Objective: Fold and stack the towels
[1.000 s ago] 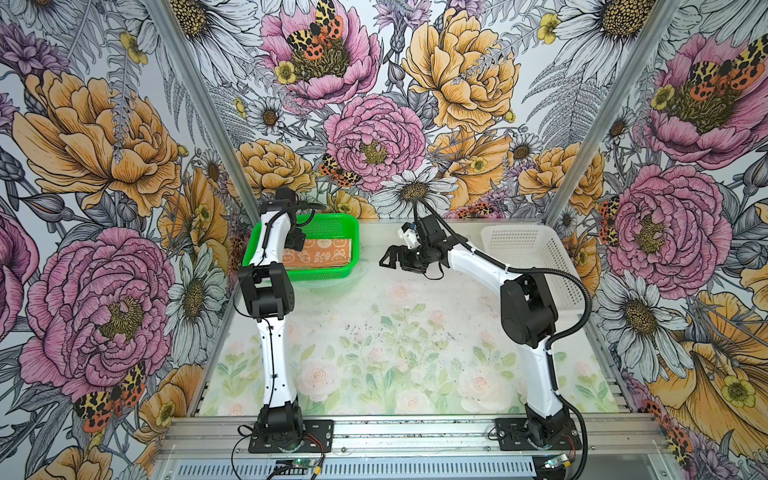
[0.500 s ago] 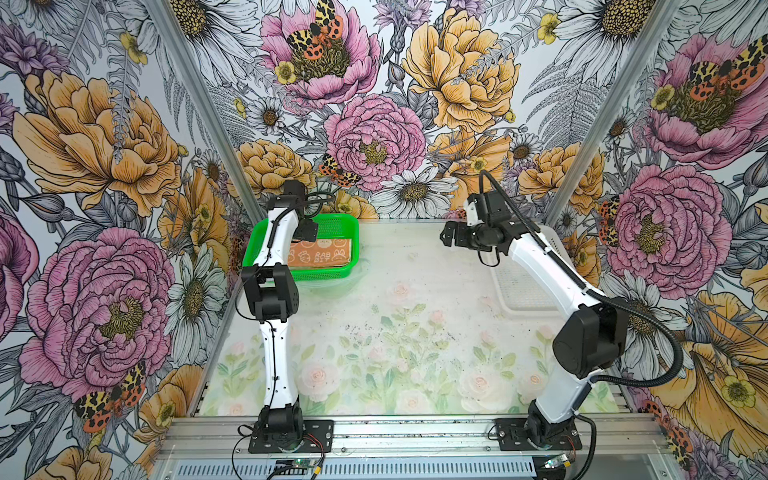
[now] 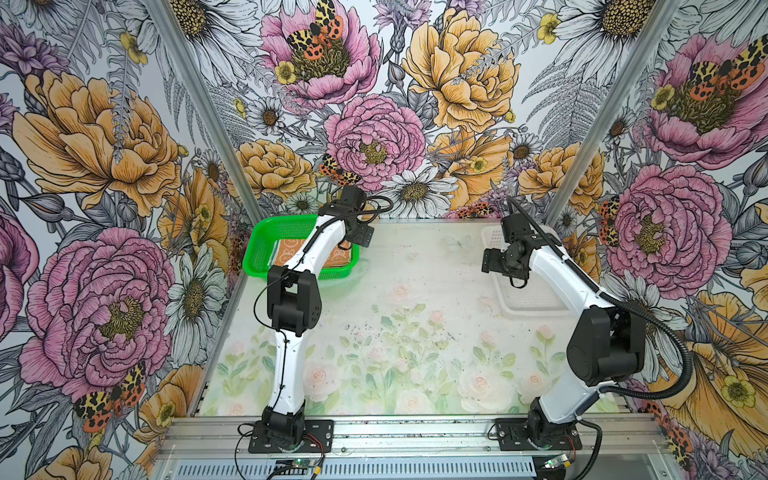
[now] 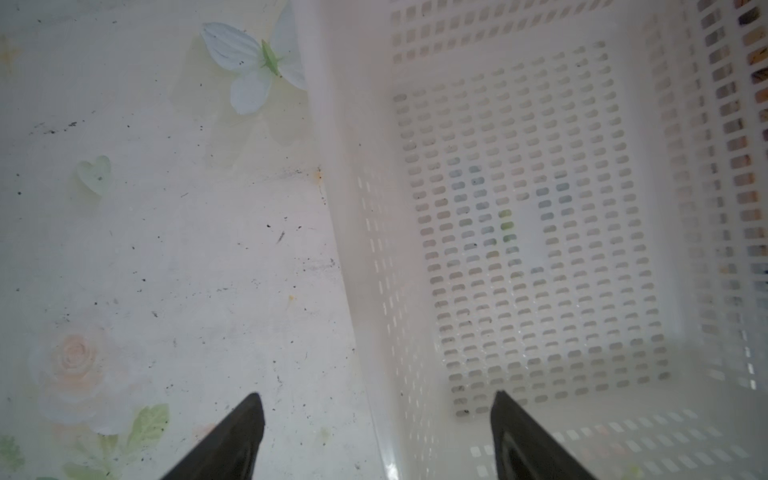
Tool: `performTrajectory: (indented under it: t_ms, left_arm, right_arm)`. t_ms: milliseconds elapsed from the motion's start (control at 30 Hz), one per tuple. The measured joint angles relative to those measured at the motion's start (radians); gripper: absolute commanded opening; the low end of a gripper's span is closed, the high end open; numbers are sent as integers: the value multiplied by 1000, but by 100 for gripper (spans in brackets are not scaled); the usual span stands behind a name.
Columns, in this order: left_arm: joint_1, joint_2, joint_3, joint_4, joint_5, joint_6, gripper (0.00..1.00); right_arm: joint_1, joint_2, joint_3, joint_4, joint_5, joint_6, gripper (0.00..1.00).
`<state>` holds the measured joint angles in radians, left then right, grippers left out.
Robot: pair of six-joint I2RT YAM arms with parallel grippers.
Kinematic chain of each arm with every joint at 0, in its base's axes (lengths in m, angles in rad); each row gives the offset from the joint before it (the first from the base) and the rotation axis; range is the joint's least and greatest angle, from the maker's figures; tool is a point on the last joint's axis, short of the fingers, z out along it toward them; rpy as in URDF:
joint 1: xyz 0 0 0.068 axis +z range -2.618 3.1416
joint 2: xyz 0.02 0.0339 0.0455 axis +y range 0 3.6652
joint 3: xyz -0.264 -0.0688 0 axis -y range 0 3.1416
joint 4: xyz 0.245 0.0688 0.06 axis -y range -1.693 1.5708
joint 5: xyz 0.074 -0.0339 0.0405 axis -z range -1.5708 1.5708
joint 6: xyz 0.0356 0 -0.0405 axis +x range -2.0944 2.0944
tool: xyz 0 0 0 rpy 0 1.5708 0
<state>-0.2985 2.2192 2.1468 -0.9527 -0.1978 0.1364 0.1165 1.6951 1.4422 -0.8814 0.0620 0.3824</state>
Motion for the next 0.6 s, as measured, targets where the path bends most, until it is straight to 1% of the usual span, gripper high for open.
performTrajectory:
  t_ms: [67, 233, 333, 367, 433, 467, 567, 600]
  left_arm:
    - [-50, -32, -25, 21, -16, 0, 99]
    - [-184, -112, -93, 82, -87, 12, 99]
    - [-261, -165, -152, 122, -137, 27, 99]
    - [-283, -181, -172, 136, -149, 29, 99]
    - [-313, -207, -206, 161, -170, 31, 99]
    - [-322, -222, -229, 177, -181, 30, 99]
    - [-327, -267, -298, 215, -206, 24, 99]
    - [-327, -286, -327, 231, -212, 20, 99]
  right_arm:
    - [-4, 17, 0, 2, 5, -3, 64]
    - [-1, 74, -3, 10, 5, -11, 41]
    - [10, 107, -3, 17, -6, -14, 30]
    - [18, 116, -3, 22, -8, -15, 25]
    - [37, 119, -4, 35, -16, -11, 14]
    - [53, 119, -4, 49, -14, -20, 11]
    - [109, 119, 3, 52, -14, 24, 2]
    - [127, 120, 6, 53, -15, 37, 1]
